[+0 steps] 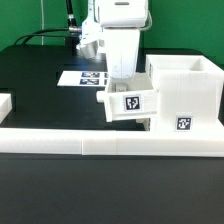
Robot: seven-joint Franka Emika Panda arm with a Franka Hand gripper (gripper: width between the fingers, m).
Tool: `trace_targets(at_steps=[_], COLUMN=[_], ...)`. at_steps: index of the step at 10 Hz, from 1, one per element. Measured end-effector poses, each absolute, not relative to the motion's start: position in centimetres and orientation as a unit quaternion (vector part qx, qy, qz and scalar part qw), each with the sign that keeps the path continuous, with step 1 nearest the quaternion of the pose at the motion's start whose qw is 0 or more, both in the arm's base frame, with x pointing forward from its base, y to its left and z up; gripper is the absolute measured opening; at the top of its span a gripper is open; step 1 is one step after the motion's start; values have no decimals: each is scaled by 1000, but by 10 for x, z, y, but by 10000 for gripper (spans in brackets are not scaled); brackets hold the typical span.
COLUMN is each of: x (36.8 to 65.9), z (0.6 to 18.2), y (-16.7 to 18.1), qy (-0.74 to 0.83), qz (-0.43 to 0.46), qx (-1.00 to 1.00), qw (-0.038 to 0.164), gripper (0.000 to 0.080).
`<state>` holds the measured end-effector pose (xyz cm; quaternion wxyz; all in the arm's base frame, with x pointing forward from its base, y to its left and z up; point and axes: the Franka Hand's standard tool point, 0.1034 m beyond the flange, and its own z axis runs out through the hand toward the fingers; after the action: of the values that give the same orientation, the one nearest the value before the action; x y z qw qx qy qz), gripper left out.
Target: Assemble drawer
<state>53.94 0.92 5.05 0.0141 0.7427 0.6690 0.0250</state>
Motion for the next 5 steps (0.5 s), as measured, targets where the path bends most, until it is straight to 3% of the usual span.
trace_targets(at_steps=[5], x=[536], z=[48], y=[3], qy=[672], qz=[30], qx=[740], qw=[12], gripper=[45])
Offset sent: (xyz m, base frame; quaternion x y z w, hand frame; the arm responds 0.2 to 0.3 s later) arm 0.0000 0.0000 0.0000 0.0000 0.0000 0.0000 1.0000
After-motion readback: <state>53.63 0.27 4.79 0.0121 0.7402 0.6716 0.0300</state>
